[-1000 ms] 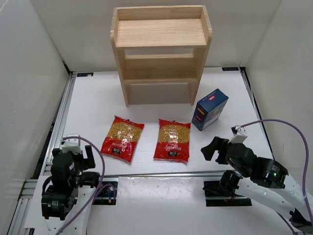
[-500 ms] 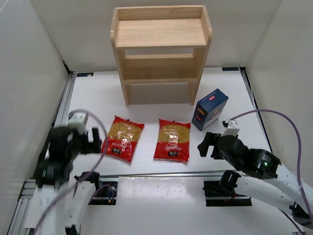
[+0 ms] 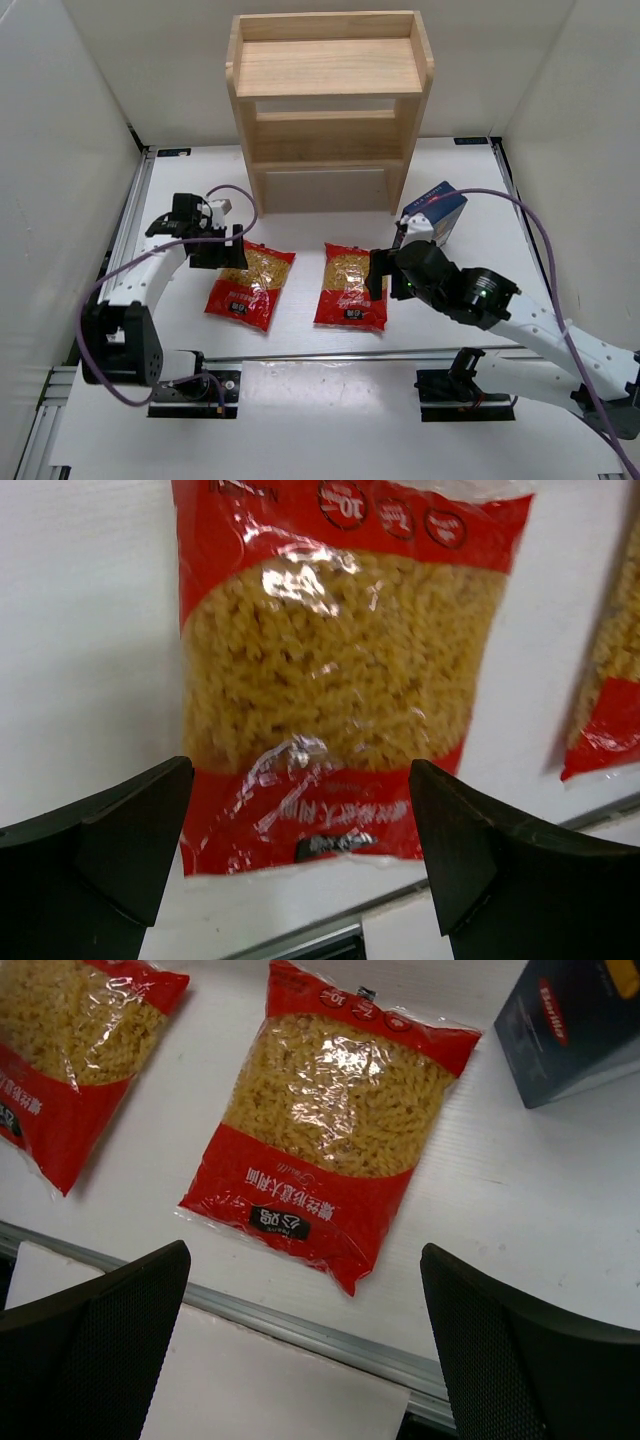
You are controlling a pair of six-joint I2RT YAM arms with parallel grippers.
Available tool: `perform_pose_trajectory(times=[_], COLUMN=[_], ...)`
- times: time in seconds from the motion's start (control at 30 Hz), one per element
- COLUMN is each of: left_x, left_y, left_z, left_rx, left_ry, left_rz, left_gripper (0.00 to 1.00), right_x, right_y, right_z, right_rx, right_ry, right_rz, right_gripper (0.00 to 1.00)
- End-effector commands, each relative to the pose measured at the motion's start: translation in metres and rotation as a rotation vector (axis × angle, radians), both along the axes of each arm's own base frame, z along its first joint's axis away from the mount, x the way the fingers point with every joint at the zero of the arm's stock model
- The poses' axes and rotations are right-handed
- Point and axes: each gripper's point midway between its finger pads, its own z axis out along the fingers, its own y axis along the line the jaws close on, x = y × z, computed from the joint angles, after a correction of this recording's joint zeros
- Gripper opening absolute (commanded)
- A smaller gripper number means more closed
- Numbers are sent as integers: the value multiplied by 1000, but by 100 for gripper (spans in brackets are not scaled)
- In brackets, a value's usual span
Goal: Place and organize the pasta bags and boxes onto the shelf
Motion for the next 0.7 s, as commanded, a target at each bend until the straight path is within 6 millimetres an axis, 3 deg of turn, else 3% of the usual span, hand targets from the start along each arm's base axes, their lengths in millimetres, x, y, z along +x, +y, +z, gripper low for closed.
perform_pose_trajectory(times=[0.0,0.13,0.23,0.4,0.43,0.53,0.67], left_x=[32,38,39,16,11,1,-3], left_y=[-1,6,6,-18,-22,-33,-38], left_z=[-8,-43,-60,-67,-69,-69,-70], left_rx=[-9,32,34,-50,-60,-105,-139], left_ry=[-70,24,73,121,133,151,175], left_rz=[4,21,21,-46,-62,-91,-103], left_gripper=[100,100,100,100,96,77,11], right_x=[5,5,4,9,9,12,13], right_y=[19,32,39,41,41,44,47], right_z=[-4,-23,-24,-24,-24,-22,-23], right_rx=[-4,-60,-67,-70,-70,-63,-70], right_ry=[2,58,75,60,60,55,60], right_rz=[77,131,154,158,158,158,158], right_gripper=[100,100,100,100,100,100,100])
